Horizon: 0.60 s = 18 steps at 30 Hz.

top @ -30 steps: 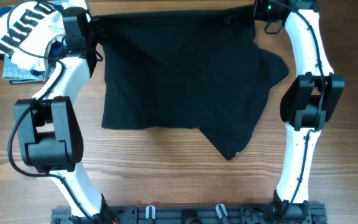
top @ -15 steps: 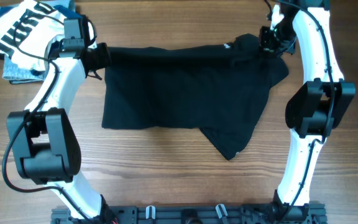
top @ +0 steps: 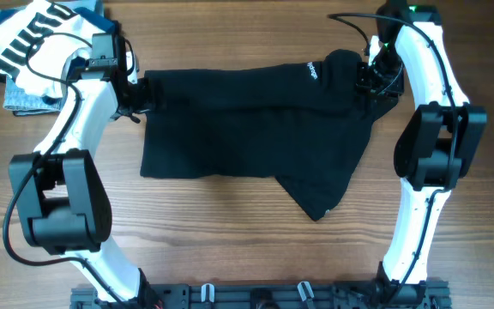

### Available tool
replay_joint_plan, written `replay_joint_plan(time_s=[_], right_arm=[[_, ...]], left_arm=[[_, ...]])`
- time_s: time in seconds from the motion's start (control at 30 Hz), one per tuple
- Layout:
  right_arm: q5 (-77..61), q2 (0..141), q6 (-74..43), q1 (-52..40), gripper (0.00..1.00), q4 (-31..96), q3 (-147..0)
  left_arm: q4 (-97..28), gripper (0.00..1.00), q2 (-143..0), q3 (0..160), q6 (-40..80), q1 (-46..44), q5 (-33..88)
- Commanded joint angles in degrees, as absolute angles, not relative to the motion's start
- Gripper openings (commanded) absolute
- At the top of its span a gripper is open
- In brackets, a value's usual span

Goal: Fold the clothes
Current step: 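Lay the shirt flat and release both grippers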

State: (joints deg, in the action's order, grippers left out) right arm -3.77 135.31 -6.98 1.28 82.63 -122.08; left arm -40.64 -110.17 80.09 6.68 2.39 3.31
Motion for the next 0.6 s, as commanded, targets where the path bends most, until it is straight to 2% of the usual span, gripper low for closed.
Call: replay_joint_plan(time_s=[0.0,0.2,0.3,0.37,0.43,0.47,0.5,0.57], right_arm=[[-4.0,126.0,-6.6,1.5,0.48,81.9,-121.9],[-8.2,111.9,-7.1,-0.4,0.53,87.8,-121.9],[-6.7,107.0,-12.0,-3.6,0.54,91.1,-120.7],[-3.9,103.3,-18.3,-6.5,0.53,90.5,-115.2],[0.5,100.4,-24.3,-8.3,0.51,89.0,-108.6],[1.2,98.4,-27.9,-9.2,0.47,86.6,-102.7],[0.8,96.6,-30.8,-10.0,0.44,84.0,-96.9],[-1.2,94.5,-35.7,-10.9,0.44,79.6,-88.0]], left_arm=[[-43.9,1.0,-106.7,79.9,4.7,2.8,4.1],[-56.1,1.0,-91.1,79.9,6.8,2.7,4.9],[-64.3,1.0,-86.8,79.9,14.5,2.7,4.9],[-69.4,1.0,-87.0,78.1,24.6,2.7,4.9],[-67.9,1.0,-87.0,74.5,28.4,2.7,4.4],[-64.7,0.98,-87.0,70.1,31.5,2.8,4.0],[-61.5,0.88,-87.0,66.3,32.7,2.8,4.0],[-55.4,0.83,-87.0,60.4,35.1,2.8,3.7]])
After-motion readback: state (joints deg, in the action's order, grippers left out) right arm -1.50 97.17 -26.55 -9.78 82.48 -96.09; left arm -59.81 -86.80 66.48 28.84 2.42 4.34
